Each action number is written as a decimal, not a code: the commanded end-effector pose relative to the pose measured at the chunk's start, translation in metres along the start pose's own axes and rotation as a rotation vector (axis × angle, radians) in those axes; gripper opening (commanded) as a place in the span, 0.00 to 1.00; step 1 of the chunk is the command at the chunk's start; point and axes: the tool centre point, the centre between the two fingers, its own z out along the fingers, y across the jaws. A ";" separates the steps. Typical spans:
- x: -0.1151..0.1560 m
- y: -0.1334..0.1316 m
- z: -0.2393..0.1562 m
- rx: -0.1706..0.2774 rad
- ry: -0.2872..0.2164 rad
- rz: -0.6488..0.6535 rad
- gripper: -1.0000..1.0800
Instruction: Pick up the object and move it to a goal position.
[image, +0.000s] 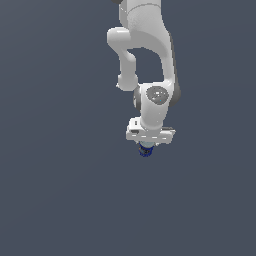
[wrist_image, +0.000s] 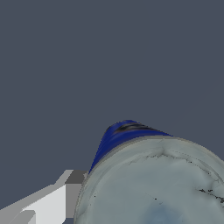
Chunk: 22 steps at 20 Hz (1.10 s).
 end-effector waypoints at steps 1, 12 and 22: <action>0.001 0.002 -0.003 0.000 0.001 0.000 0.00; 0.018 0.052 -0.063 0.001 0.001 0.000 0.00; 0.039 0.107 -0.129 0.001 0.002 0.001 0.00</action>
